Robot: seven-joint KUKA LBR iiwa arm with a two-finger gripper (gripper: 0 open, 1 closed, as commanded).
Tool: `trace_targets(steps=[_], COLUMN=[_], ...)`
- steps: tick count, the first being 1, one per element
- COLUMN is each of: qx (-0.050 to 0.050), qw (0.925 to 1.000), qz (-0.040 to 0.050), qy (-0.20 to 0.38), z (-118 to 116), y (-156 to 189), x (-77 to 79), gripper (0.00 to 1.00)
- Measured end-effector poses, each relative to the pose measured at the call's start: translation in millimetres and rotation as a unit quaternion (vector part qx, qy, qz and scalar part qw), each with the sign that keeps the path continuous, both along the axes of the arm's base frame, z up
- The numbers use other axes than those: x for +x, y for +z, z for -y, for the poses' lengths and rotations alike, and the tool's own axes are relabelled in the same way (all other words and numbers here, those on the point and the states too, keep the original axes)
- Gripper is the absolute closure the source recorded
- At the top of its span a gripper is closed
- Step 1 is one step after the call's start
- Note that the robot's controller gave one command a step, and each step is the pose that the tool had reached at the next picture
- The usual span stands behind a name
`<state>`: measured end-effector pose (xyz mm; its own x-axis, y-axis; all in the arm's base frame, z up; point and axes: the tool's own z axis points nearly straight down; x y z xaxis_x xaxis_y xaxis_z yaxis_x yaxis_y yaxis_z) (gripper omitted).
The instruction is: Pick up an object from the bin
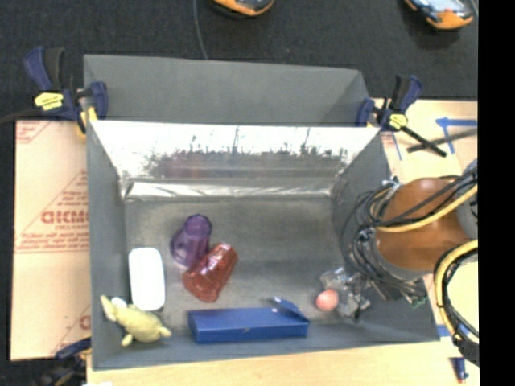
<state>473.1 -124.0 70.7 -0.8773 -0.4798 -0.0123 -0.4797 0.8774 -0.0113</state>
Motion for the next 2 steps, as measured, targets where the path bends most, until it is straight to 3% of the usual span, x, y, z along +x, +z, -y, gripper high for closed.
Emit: trace_targets(steps=[2], qx=[0.0], qw=[1.0], qz=[0.0011], qy=[0.0], z=[0.2], y=[20.4], x=[0.4], gripper=[1.0])
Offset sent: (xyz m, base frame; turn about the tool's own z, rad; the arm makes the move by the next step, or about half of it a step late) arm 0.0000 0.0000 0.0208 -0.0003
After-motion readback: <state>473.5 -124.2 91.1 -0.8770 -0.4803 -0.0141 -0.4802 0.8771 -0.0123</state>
